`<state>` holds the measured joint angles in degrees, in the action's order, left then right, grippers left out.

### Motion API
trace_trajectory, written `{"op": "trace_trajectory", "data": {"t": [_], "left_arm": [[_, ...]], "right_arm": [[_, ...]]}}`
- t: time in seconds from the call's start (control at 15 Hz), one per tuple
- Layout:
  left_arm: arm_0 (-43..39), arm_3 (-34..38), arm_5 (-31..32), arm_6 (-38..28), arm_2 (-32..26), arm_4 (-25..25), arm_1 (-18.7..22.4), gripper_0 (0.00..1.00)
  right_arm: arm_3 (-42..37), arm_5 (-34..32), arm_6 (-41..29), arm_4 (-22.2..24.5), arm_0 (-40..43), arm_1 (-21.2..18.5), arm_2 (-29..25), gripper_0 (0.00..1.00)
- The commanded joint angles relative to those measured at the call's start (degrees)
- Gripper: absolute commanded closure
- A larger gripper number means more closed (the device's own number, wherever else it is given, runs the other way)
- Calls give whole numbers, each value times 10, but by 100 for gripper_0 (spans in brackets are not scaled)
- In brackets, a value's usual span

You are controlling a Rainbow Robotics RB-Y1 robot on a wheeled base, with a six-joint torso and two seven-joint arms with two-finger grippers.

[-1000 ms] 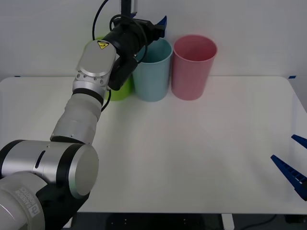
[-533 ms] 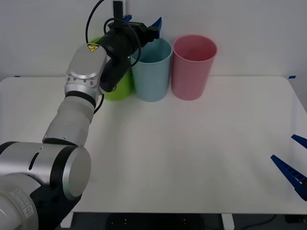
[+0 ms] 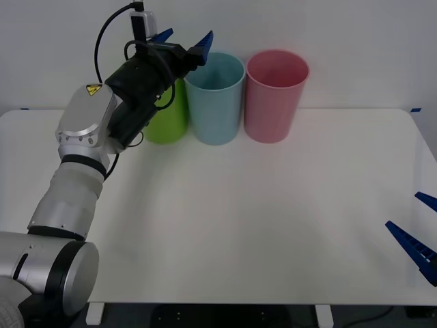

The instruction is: Grasp the object on the table and drop it into the matching bin: aluminum can to the light blue bin, PET bottle to the pink bin.

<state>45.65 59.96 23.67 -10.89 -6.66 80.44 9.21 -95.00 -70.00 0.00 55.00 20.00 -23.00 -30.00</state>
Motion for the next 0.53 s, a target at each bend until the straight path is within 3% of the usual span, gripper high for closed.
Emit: {"op": "trace_trajectory", "data": {"t": [0.07, 0.53], "left_arm": [[-47, 47, 25, 8, 8, -34, 21, 0], [-153, 146, 107, 17, -5, -89, 84, 0]], "right_arm": [[0, 0, 0, 0, 0, 0, 0, 0], [0, 0, 0, 0, 0, 0, 0, 0]]}}
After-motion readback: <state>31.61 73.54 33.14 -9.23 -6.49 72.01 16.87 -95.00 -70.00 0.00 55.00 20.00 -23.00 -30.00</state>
